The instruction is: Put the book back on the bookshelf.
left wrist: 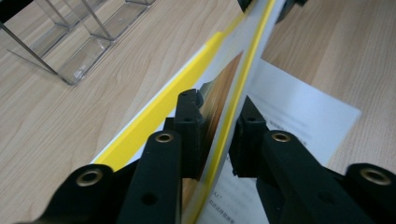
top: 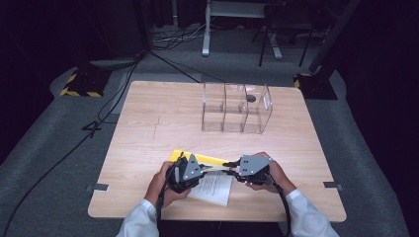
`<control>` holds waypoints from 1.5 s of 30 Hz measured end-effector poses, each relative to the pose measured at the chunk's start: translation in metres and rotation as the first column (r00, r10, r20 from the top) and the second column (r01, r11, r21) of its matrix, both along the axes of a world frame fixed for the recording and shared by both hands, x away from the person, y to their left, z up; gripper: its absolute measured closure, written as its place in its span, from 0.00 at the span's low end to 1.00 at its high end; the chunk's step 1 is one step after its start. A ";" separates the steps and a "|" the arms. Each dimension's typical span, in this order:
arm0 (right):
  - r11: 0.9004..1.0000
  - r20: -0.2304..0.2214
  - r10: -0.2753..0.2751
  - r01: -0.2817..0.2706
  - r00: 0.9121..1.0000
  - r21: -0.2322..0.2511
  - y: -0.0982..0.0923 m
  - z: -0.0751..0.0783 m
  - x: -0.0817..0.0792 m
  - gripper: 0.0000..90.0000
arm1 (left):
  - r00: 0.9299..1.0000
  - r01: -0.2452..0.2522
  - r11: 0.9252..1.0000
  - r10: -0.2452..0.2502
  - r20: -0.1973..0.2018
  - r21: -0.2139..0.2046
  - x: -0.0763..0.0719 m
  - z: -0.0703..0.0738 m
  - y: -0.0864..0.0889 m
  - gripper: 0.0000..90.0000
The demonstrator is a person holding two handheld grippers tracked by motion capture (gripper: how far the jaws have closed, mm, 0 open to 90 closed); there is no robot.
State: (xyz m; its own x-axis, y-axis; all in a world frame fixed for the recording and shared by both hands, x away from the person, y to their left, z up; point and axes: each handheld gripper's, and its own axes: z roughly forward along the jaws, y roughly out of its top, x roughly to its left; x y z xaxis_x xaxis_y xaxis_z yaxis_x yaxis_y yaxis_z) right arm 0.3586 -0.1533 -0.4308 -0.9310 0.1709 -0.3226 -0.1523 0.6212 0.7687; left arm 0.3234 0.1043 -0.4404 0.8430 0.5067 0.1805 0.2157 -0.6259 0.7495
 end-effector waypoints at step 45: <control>0.936 -0.149 -0.192 0.226 0.970 0.268 0.001 0.030 0.023 0.36 | 0.999 -0.022 0.945 0.007 -0.049 -0.327 -0.030 0.015 0.061 0.87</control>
State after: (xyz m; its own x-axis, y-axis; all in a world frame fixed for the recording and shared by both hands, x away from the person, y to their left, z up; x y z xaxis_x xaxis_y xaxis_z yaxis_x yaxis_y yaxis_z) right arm 0.3818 -0.1526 -0.4012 -0.8928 0.4333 -0.1229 0.0602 0.3852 0.9209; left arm 0.2937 0.1653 -0.4254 0.8386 0.5436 -0.0364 0.2623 -0.3442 0.9015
